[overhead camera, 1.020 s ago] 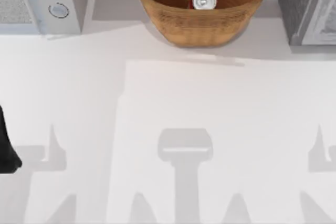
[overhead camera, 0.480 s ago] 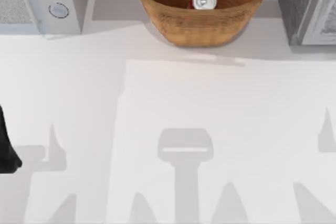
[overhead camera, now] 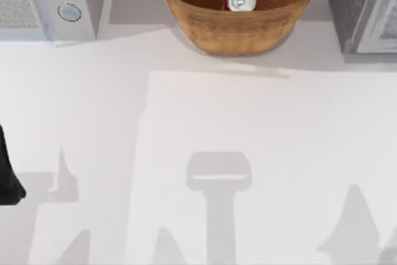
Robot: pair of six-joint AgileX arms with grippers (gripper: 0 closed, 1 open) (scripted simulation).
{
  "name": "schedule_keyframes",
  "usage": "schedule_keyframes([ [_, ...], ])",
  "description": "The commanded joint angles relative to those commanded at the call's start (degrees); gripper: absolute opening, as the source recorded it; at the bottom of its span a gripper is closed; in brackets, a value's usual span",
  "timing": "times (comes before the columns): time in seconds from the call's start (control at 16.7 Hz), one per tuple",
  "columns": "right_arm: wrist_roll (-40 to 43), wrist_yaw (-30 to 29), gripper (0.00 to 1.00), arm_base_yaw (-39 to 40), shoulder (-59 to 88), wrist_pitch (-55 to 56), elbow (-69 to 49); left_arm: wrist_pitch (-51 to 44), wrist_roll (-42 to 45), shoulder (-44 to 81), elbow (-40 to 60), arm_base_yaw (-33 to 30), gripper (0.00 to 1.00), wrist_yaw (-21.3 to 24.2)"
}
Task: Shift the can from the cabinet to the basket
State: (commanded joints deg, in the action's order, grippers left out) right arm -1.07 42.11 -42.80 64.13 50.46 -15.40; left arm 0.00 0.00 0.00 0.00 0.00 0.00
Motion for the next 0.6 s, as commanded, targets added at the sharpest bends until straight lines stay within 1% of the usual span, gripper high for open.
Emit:
schedule_keyframes([
  [0.18,-0.27,8.07,1.0,-8.21,13.02,9.78,-2.86,0.0,0.0,0.0,0.0,0.0,1.0,0.0],
  [0.3,-0.42,12.12,1.0,-12.27,19.36,14.56,-4.31,0.0,0.0,0.0,0.0,0.0,1.0,0.0],
  [0.42,-0.52,14.78,1.0,-14.93,23.32,17.62,-5.28,0.0,0.0,0.0,0.0,0.0,1.0,0.0],
  [0.6,-0.56,15.8,1.0,-15.93,24.78,18.75,-5.65,0.0,0.0,0.0,0.0,0.0,1.0,0.0],
])
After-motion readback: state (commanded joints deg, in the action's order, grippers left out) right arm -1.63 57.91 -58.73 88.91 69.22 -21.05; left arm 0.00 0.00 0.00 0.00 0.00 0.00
